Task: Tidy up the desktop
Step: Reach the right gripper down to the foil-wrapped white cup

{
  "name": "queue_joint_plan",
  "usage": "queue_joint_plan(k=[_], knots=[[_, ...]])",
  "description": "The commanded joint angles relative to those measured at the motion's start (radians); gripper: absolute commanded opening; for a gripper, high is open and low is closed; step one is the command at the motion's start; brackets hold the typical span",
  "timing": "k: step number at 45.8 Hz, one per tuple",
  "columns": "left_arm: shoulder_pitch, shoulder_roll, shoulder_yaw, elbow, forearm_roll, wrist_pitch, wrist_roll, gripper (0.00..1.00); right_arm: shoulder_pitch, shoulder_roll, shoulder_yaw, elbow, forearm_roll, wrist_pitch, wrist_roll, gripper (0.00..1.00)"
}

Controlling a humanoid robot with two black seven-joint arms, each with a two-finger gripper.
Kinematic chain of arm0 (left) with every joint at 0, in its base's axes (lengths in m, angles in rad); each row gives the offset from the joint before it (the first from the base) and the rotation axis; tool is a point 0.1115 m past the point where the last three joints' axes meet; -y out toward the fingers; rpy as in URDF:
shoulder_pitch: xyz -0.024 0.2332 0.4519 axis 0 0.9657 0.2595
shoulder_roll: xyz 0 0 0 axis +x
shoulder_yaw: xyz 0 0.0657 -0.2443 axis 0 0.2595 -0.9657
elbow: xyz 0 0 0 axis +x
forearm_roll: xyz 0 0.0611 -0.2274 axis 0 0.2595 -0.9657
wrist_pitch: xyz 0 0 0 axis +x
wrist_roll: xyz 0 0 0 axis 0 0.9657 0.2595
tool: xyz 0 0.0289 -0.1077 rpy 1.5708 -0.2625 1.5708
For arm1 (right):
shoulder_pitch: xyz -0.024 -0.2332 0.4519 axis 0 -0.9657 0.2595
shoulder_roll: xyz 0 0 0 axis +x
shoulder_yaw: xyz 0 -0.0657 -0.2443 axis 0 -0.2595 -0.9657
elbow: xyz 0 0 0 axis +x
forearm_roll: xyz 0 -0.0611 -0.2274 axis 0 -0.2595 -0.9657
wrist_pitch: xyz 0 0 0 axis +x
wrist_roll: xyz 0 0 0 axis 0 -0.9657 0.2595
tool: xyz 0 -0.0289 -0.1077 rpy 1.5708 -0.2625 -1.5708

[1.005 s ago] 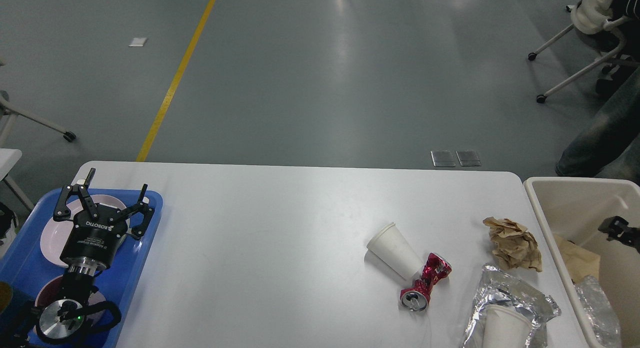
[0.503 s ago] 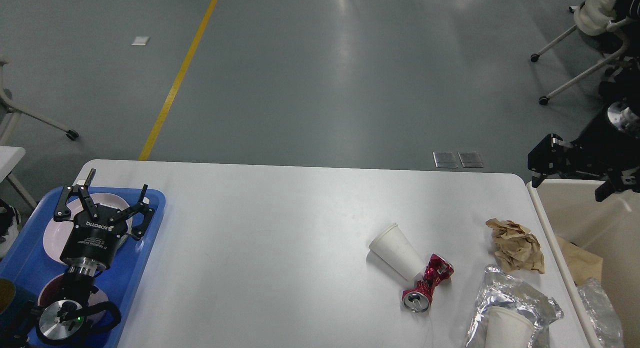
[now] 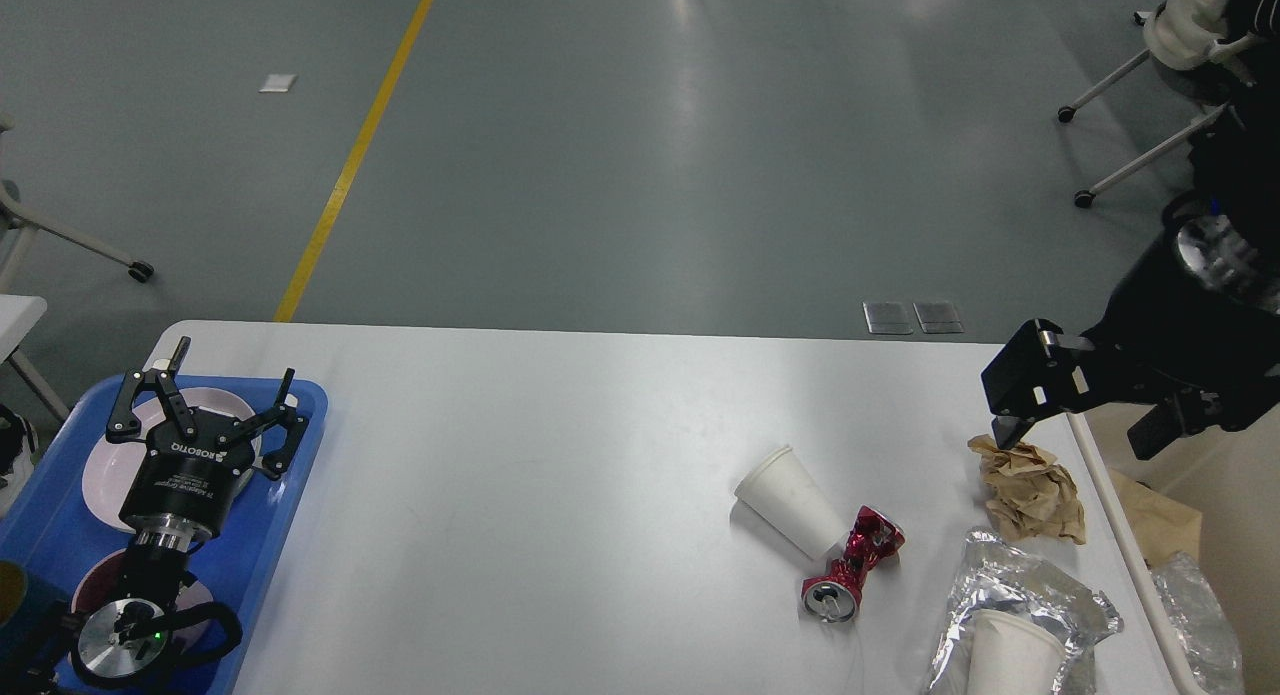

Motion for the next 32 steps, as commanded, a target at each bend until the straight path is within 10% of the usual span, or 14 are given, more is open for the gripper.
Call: queue_joint_plan(k=[1,32], knots=[[0.001,0.000,0.000,0.000,0.000,-0.001,0.001,0.97,-0.011,-0.004,-0.005,-0.003,0.000,-0.016,0.000,0.95],[0.001,0.000,0.000,0.000,0.000,-0.001,0.001,0.97,-0.643,-0.265,0.044,-0.044,-0.071,-0.470,-0.037,0.95]])
